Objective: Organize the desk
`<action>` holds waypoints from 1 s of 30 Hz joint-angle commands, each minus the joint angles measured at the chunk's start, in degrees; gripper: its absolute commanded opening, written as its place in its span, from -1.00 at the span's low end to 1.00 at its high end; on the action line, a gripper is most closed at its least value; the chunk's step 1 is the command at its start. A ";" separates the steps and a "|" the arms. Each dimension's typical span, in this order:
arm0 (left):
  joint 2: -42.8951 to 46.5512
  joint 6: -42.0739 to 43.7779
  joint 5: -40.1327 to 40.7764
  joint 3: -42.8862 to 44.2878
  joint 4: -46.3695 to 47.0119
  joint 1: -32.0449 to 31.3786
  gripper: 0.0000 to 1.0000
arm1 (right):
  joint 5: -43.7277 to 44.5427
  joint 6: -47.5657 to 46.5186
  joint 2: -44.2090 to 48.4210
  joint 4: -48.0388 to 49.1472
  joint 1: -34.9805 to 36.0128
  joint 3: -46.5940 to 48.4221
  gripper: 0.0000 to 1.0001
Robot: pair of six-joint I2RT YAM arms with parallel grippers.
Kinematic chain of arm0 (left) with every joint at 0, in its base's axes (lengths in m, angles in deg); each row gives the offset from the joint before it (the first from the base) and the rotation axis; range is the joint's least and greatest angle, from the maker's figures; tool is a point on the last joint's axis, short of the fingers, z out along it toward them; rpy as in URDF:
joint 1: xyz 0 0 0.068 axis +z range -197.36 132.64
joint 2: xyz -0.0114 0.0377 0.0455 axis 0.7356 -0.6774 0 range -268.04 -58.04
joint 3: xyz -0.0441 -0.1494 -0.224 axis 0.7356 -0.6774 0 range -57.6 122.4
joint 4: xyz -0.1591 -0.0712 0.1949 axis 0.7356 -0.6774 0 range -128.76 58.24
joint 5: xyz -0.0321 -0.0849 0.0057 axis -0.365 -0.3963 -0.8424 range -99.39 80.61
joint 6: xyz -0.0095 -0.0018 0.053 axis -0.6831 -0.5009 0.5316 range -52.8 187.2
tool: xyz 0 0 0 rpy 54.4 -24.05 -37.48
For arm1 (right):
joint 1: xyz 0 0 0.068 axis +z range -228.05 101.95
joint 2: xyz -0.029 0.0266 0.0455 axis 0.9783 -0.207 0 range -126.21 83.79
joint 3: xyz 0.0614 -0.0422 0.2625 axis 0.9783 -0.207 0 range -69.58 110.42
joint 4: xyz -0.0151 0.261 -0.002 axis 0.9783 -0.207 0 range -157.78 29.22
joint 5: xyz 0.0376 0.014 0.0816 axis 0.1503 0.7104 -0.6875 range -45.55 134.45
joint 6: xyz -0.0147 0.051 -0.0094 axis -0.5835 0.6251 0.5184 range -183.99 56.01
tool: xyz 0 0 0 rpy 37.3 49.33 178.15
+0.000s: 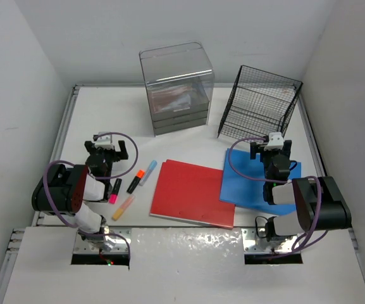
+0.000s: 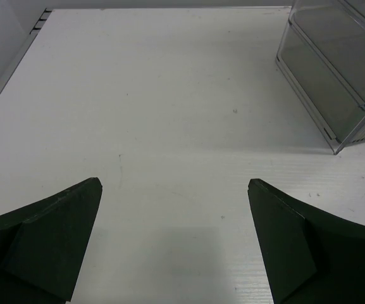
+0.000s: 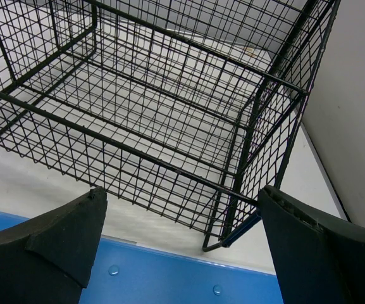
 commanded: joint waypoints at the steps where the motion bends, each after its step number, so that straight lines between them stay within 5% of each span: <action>1: 1.08 -1.26 -0.81 0.57 4.69 0.66 0.99 | -0.77 4.07 -1.92 -9.06 -0.56 -2.15 0.98; 6: 1.69 -1.17 -0.89 0.92 2.58 0.58 0.99 | -3.40 2.50 -0.08 -14.04 -0.64 -0.06 0.98; 11: 2.04 -0.99 -0.63 1.19 1.35 0.58 0.95 | -2.45 6.77 11.50 -46.33 -0.56 14.17 0.98; 14: 2.04 -1.08 -0.63 1.19 1.34 0.58 0.94 | -1.03 17.03 15.56 -61.28 -0.56 26.72 0.77; 19: 2.57 -0.91 -1.33 1.88 2.22 0.58 0.72 | -0.52 23.14 17.25 -64.95 9.97 32.64 0.45; 20: 4.75 -0.47 -3.42 4.50 -3.95 0.66 0.67 | -0.25 23.93 15.94 -64.43 13.91 34.22 0.43; 21: 7.29 -0.03 -6.40 9.05 -21.94 0.93 0.54 | -0.68 27.24 15.05 -63.56 15.34 34.58 0.40; 22: 6.97 0.76 -6.69 21.71 -32.65 0.93 0.33 | -3.56 29.54 13.83 -62.07 16.14 34.76 0.38; 24: 5.48 1.46 -3.80 31.98 -45.17 0.93 0.28 | -7.35 36.31 9.09 -56.27 17.90 35.11 0.28; 30: 6.97 1.13 -8.01 39.21 -56.38 0.93 0.28 | -12.72 49.58 -6.71 -47.65 23.08 40.82 0.05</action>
